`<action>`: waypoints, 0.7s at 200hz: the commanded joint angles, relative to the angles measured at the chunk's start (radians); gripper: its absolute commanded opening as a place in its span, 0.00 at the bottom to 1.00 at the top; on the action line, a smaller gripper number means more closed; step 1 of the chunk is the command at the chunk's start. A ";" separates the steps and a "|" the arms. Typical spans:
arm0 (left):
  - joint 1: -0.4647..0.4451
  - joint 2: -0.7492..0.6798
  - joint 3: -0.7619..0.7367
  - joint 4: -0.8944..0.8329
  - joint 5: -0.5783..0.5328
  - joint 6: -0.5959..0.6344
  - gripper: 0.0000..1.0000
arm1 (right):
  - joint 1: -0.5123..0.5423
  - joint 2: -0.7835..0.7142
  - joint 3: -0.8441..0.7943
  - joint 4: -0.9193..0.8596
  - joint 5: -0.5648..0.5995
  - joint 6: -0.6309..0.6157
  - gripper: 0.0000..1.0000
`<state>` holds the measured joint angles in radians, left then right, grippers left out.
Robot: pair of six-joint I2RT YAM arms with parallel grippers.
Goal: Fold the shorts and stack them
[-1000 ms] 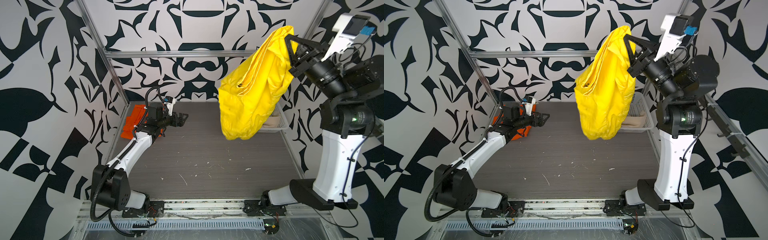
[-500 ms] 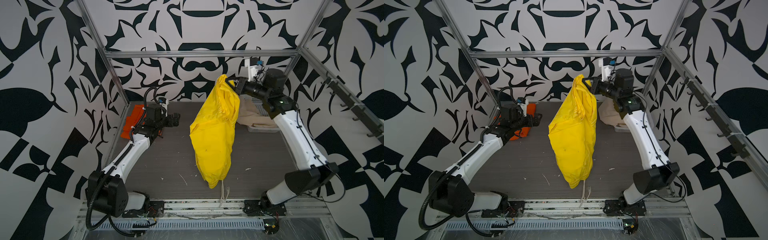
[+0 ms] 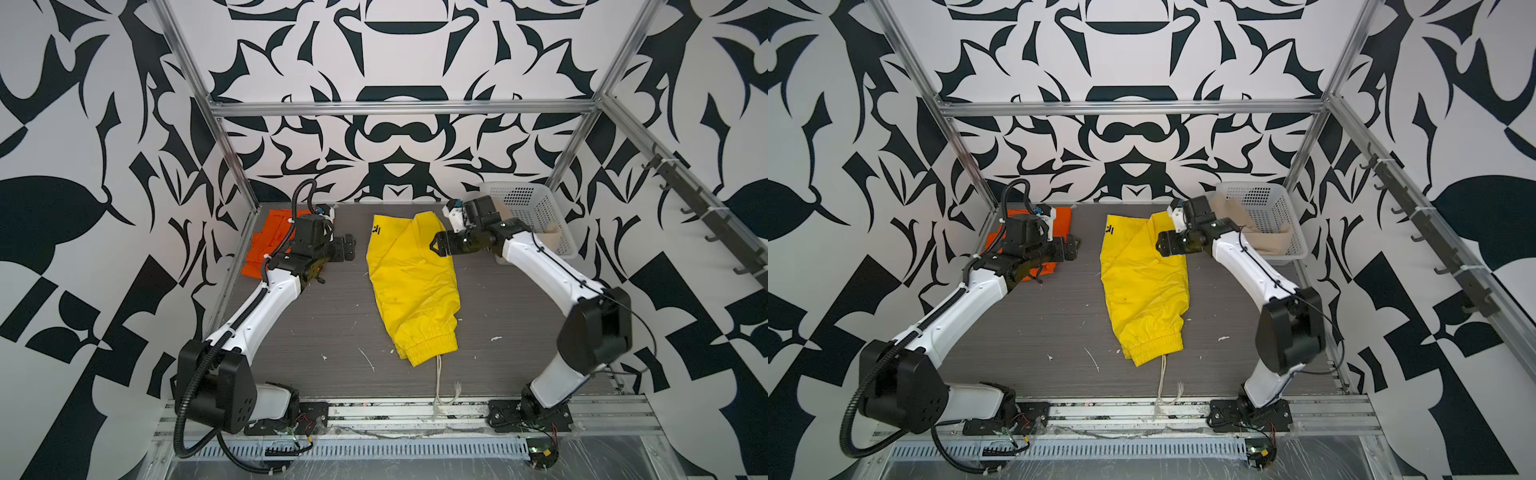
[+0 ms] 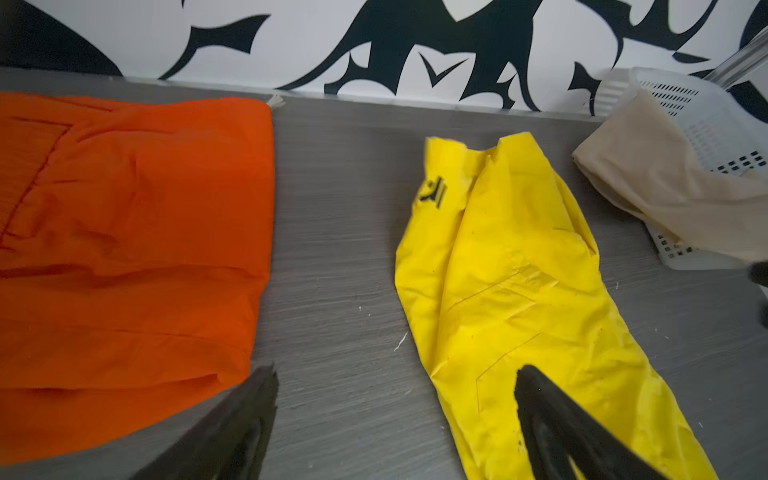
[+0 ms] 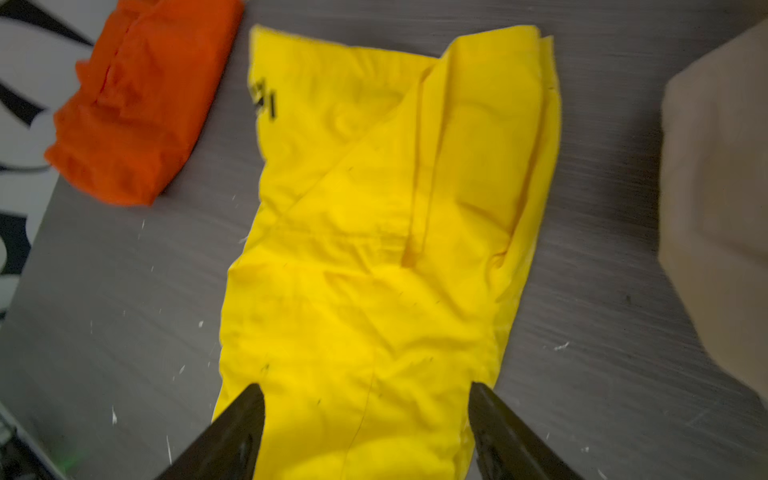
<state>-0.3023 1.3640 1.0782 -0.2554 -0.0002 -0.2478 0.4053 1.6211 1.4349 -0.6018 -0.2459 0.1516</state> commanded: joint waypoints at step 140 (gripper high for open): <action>0.002 -0.046 -0.210 0.001 0.016 -0.160 0.95 | 0.717 -0.065 -0.399 -0.115 0.288 0.194 0.83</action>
<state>-0.3023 1.3453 0.8772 -0.2699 0.0006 -0.3786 1.1259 1.5490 1.0702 -0.7799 -0.0055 0.2943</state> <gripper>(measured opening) 0.945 0.837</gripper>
